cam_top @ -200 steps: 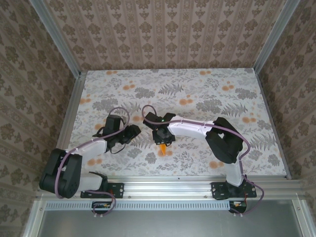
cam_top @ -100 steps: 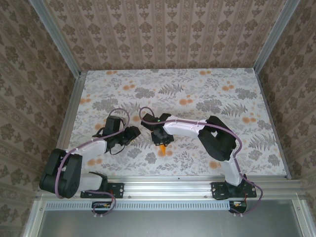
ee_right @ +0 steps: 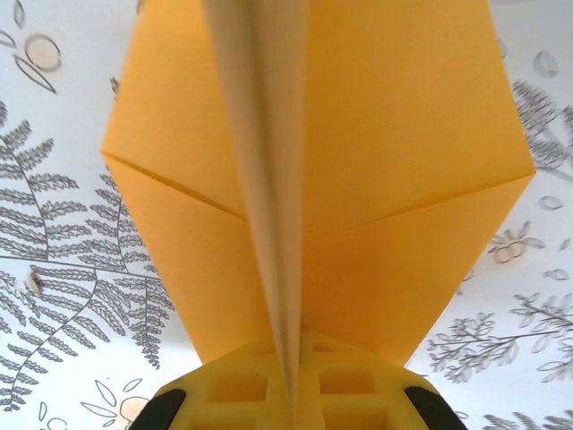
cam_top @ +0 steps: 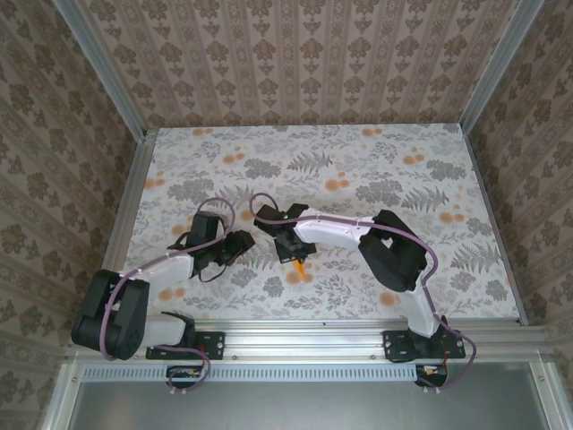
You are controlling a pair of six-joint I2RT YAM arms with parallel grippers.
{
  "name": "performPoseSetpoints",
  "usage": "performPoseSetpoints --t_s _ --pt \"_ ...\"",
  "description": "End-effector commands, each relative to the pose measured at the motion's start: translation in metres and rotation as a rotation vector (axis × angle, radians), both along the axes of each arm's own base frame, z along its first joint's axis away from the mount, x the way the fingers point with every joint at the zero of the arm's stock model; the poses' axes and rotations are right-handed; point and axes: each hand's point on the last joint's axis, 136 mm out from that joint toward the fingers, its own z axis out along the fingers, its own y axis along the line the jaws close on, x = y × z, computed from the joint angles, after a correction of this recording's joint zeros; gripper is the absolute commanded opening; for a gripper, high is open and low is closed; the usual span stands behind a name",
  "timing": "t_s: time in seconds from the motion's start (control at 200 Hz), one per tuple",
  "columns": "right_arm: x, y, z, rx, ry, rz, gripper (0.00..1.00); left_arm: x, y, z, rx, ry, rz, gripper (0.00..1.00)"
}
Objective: Fold a paper plane with a square sheet of paper (pick it up from the middle)
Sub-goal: Move a paper plane to the center of the table.
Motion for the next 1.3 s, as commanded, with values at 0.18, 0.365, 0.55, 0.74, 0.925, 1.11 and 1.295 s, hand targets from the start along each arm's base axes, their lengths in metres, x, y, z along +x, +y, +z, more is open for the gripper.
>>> performPoseSetpoints --t_s 0.18,0.365,0.55,0.74,0.925,1.11,1.295 --pt "0.067 -0.041 0.052 -0.027 -0.099 0.093 0.08 -0.007 0.013 -0.008 0.081 0.024 -0.003 0.53" --pt "0.102 -0.041 0.054 0.005 -0.104 0.195 0.08 -0.008 0.018 -0.007 0.123 0.03 -0.005 0.56" --pt "0.126 -0.022 0.041 0.114 -0.065 0.318 0.09 -0.007 0.017 -0.004 0.128 0.023 -0.016 0.58" --pt "0.143 -0.025 0.022 0.1 -0.035 0.319 0.1 -0.007 0.018 -0.004 0.143 0.026 -0.026 0.59" --pt "0.144 -0.028 0.008 0.094 -0.005 0.308 0.15 -0.008 0.018 -0.006 0.147 0.036 -0.029 0.59" --pt "0.143 -0.027 0.001 0.091 0.013 0.304 0.18 -0.007 0.017 -0.008 0.148 0.039 -0.031 0.59" --pt "0.144 -0.027 -0.002 0.089 0.016 0.304 0.1 -0.007 0.017 -0.01 0.149 0.044 -0.034 0.59"
